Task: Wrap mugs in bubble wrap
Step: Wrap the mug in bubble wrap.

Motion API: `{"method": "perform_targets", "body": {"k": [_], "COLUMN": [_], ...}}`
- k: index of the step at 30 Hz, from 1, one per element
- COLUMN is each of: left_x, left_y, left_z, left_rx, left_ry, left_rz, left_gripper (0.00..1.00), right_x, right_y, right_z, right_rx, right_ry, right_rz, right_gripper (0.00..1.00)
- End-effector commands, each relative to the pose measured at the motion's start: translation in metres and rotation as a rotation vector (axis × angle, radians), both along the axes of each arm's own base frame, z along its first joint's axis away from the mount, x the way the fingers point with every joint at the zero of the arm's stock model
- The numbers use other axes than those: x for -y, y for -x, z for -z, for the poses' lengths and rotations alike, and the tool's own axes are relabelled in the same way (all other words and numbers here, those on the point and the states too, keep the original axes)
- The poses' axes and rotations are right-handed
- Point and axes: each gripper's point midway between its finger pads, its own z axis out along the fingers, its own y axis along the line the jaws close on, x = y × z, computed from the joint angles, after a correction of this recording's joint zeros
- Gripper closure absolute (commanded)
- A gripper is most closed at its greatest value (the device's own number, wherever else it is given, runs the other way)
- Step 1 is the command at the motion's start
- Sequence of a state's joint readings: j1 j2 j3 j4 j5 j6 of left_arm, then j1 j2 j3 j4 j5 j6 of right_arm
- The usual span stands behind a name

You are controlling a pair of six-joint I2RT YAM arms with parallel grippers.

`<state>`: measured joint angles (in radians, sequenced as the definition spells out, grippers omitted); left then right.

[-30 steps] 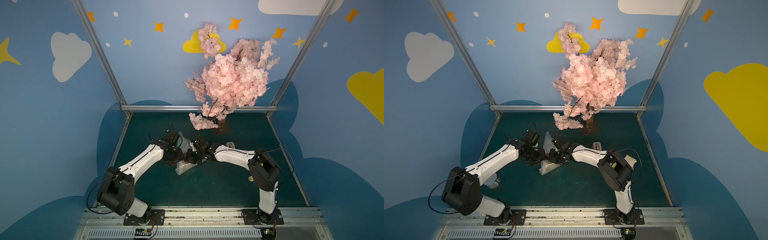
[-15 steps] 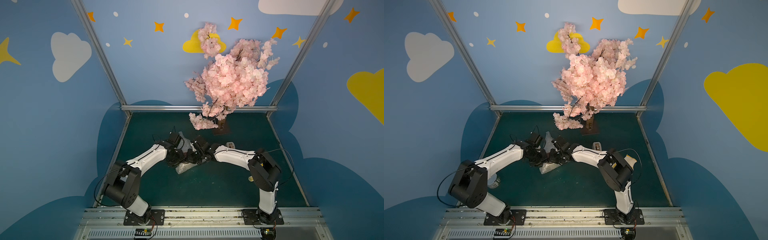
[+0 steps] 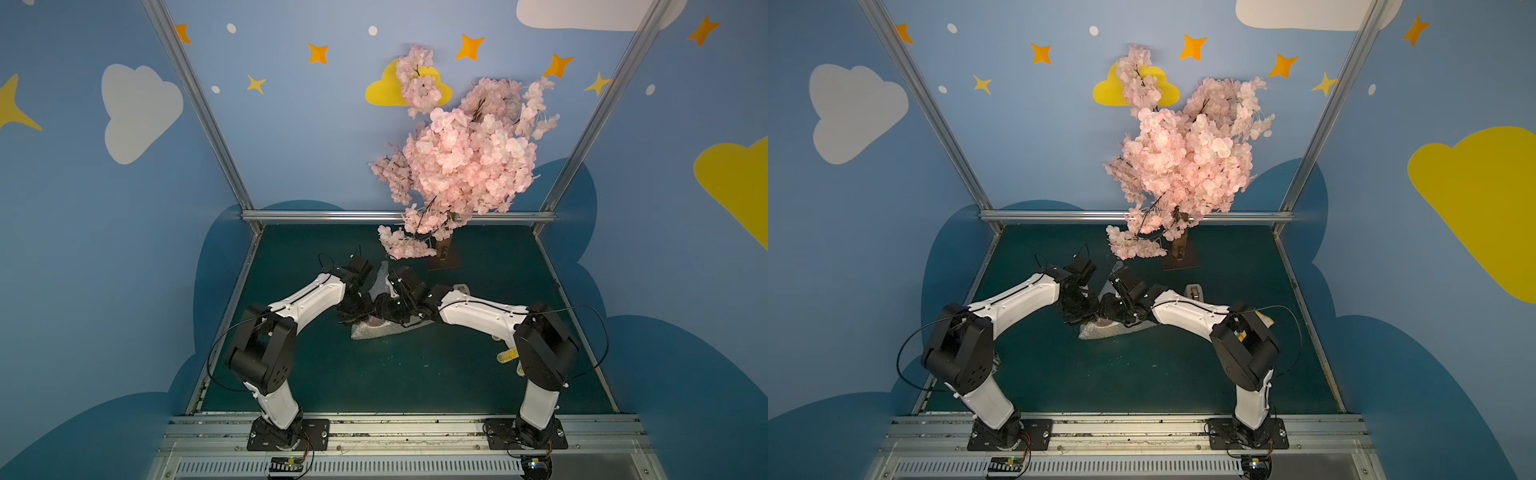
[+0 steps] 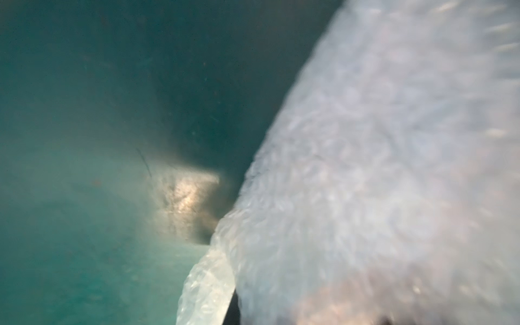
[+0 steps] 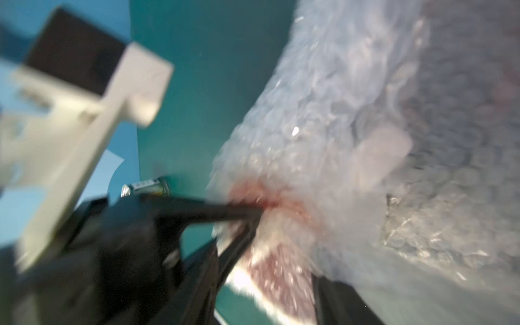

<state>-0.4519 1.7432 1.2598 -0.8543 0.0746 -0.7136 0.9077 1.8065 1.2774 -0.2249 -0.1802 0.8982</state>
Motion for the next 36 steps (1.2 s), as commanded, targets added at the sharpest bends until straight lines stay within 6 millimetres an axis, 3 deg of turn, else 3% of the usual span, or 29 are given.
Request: {"method": "perform_targets", "body": {"k": [1,8,12,15,22,29,32,36], "left_x": [-0.020,-0.022,-0.026,-0.028,-0.031,-0.030,-0.030,-0.029], "left_y": [0.000,-0.006,-0.010,-0.010,-0.002,-0.001,-0.001,-0.002], "left_z": [-0.001,0.001,-0.006,-0.007,0.000,-0.002,0.000,-0.001], "left_rx": [-0.031,-0.065,-0.063,-0.064,-0.084,-0.080,-0.084,-0.084], "left_ry": [-0.113,-0.158,-0.195,-0.202,-0.204,-0.188,-0.186,-0.186], "left_rz": [0.060,0.129,0.178,0.203,0.228,0.233,0.237,0.241], "left_gripper": [0.97,0.97,0.97,0.97,0.97,0.97,0.97,0.97], "right_x": [0.023,0.063,0.102,0.128,0.181,0.209,0.209,0.197], "right_y": [0.013,0.026,0.032,0.036,0.037,0.028,0.021,0.013], "right_z": [-0.016,-0.031,-0.014,-0.008,0.010,0.038,0.051,0.053], "right_rx": [0.055,0.059,-0.054,-0.070,-0.070,-0.068,-0.078,-0.088], "right_ry": [0.039,0.045,0.086,0.114,0.118,0.131,0.085,0.042], "right_rz": [-0.025,0.004,0.158,0.217,0.330,0.335,0.309,0.217], "right_gripper": [0.38,0.32,0.29,0.19,0.16,0.17,0.17,0.19]}}
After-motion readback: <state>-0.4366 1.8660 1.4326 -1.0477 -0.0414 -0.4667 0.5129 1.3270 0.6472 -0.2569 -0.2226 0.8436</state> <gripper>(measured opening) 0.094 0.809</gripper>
